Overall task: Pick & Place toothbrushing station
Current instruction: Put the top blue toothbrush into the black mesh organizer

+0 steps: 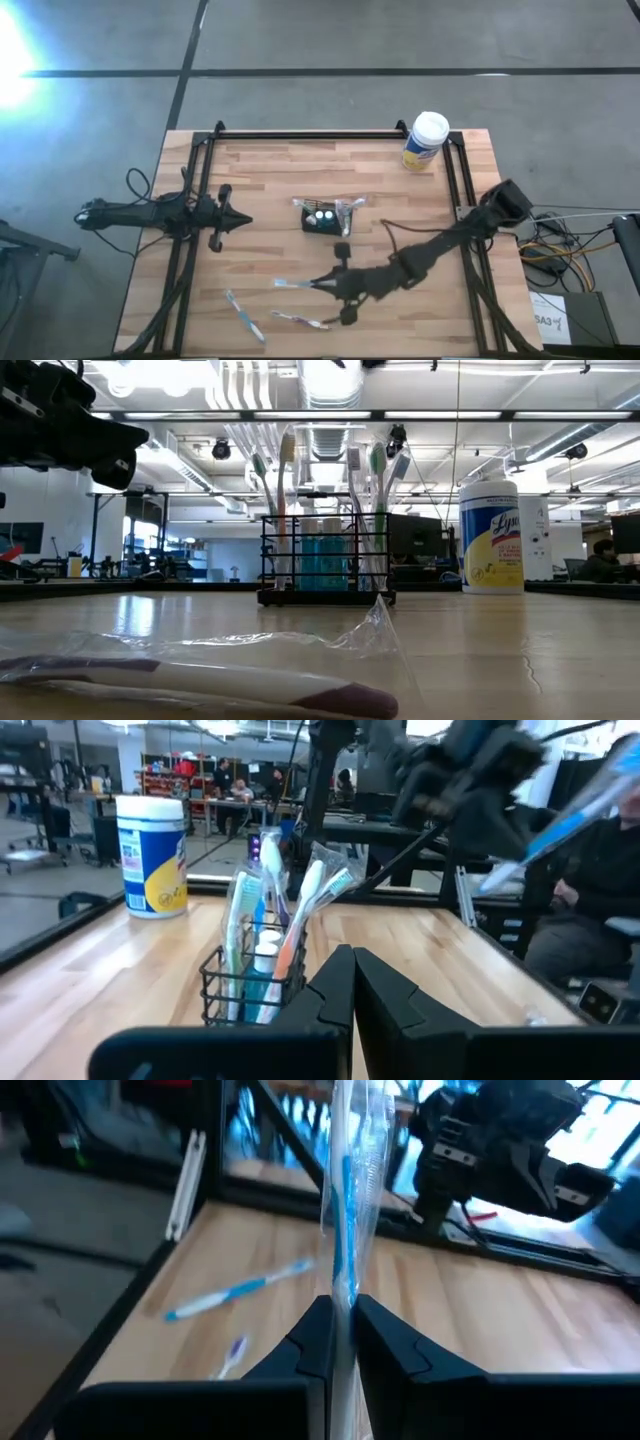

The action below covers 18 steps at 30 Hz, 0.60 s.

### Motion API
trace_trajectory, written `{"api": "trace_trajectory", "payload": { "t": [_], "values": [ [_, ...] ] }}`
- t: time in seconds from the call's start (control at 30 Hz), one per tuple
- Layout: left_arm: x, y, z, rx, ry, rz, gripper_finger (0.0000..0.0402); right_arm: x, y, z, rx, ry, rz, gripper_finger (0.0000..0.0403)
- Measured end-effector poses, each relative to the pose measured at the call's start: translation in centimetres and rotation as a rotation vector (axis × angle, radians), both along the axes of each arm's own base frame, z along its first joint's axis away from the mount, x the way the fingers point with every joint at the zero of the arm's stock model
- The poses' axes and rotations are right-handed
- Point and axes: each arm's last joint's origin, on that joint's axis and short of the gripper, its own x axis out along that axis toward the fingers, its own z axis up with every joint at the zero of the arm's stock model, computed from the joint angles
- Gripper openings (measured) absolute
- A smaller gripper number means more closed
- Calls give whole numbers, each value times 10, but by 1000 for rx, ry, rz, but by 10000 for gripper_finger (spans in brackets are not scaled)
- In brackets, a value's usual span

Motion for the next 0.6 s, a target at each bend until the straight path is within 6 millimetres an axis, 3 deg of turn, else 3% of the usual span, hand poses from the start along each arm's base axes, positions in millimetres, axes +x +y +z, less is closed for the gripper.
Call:
{"api": "trace_trajectory", "payload": {
  "t": [0.13, 0.23, 0.43, 0.6],
  "values": [
    [0, 0, 1, 67, -10, 0, 7, -6, -31, -34, 75, -65, 19, 23],
    [0, 0, 4, 56, -46, -3, 7, -12, -49, -49, 103, -108, 15, 23],
    [0, -2, 10, 43, -107, -68, 7, -11, -75, -55, 112, -139, 22, 23],
    [4, -6, 12, 25, -117, -164, 7, -4, -83, -48, 65, -163, -5, 23]
  ]
}}
